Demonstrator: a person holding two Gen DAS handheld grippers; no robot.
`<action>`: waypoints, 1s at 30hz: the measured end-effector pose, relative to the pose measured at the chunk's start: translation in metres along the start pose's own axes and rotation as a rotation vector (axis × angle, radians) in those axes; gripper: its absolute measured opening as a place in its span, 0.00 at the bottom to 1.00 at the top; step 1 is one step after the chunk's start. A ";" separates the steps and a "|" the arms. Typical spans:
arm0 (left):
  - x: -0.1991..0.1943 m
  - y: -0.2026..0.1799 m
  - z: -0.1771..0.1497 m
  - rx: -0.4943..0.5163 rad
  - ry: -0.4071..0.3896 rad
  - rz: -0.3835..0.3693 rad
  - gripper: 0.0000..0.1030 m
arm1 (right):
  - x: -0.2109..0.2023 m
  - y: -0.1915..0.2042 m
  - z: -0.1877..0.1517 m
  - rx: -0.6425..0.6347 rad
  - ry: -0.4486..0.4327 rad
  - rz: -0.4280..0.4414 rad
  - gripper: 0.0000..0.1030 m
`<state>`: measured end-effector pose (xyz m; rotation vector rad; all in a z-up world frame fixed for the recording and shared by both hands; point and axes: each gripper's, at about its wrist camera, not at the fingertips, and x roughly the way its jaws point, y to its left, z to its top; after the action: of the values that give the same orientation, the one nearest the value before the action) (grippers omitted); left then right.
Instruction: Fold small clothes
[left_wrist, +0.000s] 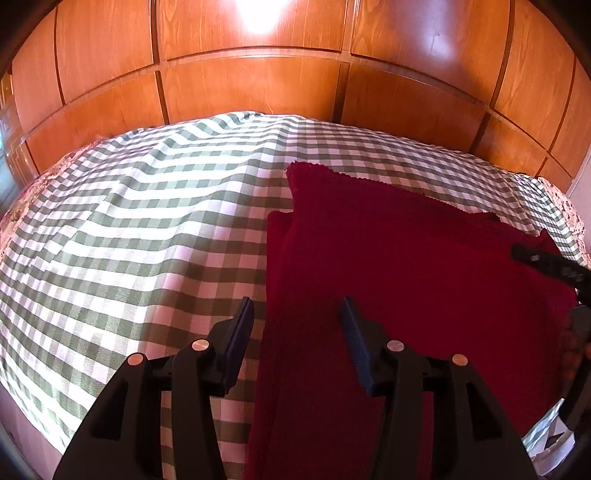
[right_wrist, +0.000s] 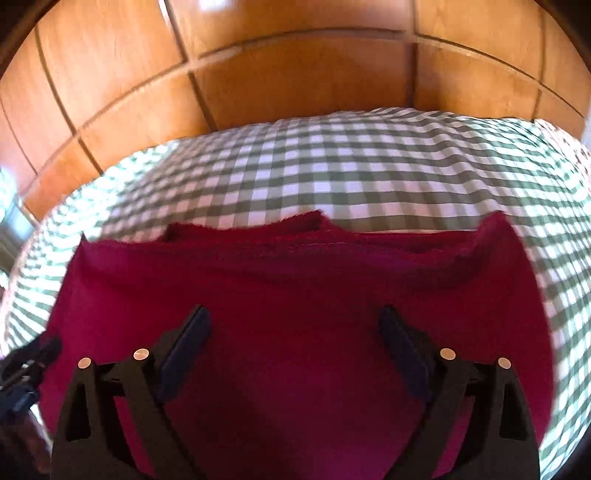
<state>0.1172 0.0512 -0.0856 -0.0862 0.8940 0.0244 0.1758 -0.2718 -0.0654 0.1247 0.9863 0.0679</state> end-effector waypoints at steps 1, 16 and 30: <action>-0.003 0.000 0.000 -0.001 -0.010 0.003 0.47 | -0.009 -0.009 0.000 0.026 -0.017 0.003 0.89; -0.015 -0.035 -0.018 0.096 0.015 -0.197 0.49 | -0.072 -0.168 -0.091 0.462 0.028 0.237 0.84; -0.008 -0.008 -0.007 -0.028 0.077 -0.370 0.51 | -0.101 -0.085 -0.063 0.229 -0.008 0.404 0.29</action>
<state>0.1077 0.0431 -0.0834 -0.2788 0.9438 -0.3126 0.0679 -0.3633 -0.0275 0.5338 0.9466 0.3246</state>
